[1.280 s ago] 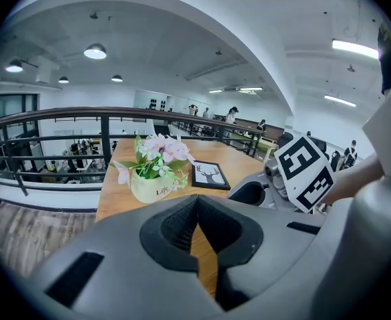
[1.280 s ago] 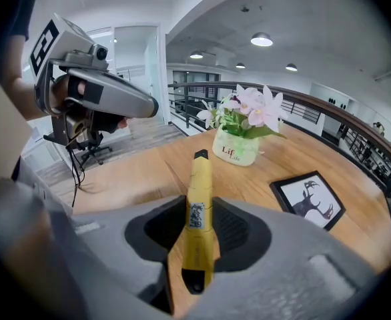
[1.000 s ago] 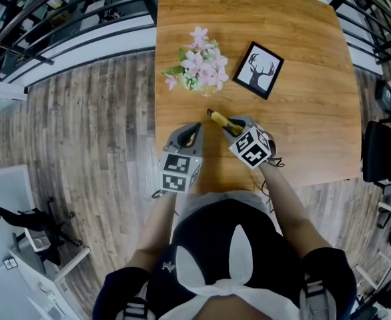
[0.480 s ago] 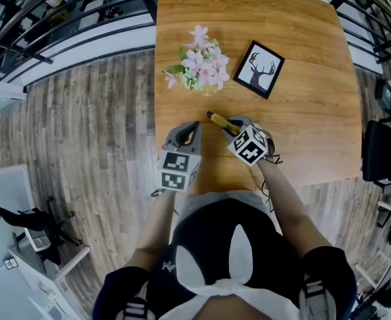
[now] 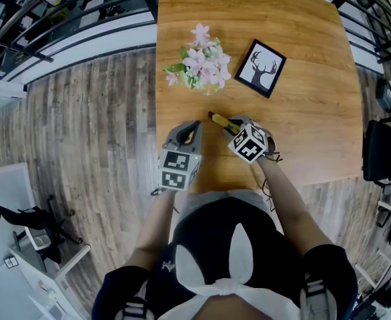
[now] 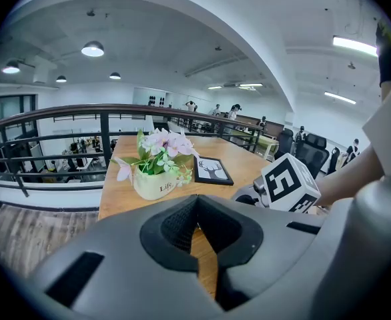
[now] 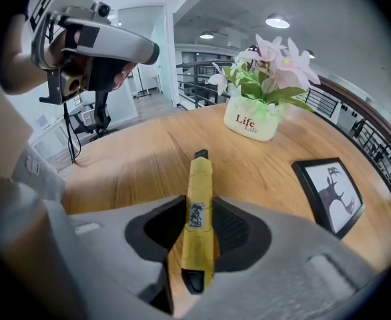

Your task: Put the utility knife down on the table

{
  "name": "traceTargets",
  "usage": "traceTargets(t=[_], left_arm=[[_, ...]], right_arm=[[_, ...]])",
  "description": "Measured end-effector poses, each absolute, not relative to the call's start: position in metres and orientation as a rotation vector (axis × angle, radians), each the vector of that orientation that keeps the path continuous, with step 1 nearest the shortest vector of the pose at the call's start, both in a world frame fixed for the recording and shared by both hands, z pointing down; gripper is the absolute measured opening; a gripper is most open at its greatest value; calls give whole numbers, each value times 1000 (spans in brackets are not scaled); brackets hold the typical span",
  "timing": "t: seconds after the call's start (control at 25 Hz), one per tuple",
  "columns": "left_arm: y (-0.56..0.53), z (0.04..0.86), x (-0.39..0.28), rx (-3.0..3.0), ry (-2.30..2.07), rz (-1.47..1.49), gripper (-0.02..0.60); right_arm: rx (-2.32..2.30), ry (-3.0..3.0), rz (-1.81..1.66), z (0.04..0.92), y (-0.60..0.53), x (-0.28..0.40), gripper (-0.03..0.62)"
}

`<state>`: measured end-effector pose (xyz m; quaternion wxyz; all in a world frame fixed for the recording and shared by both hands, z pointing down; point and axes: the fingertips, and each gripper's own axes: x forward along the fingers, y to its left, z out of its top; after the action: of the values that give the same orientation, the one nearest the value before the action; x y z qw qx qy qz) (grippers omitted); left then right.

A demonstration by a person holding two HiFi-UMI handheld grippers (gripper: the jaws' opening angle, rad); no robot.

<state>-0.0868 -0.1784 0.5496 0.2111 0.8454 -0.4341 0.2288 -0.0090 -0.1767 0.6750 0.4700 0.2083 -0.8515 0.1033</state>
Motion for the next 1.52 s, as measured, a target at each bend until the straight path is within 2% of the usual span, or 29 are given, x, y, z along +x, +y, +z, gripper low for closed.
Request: traceTargets(t=[1.28,1.52], left_arm=[[-180,559,-86,2361,-1206,656,17],[-178,556,-82,2362,-1182,650,17]], right_arm=[[521,-2061,303,685,-178,-7,135],[542,-2056,280,685,-180,-6,171]])
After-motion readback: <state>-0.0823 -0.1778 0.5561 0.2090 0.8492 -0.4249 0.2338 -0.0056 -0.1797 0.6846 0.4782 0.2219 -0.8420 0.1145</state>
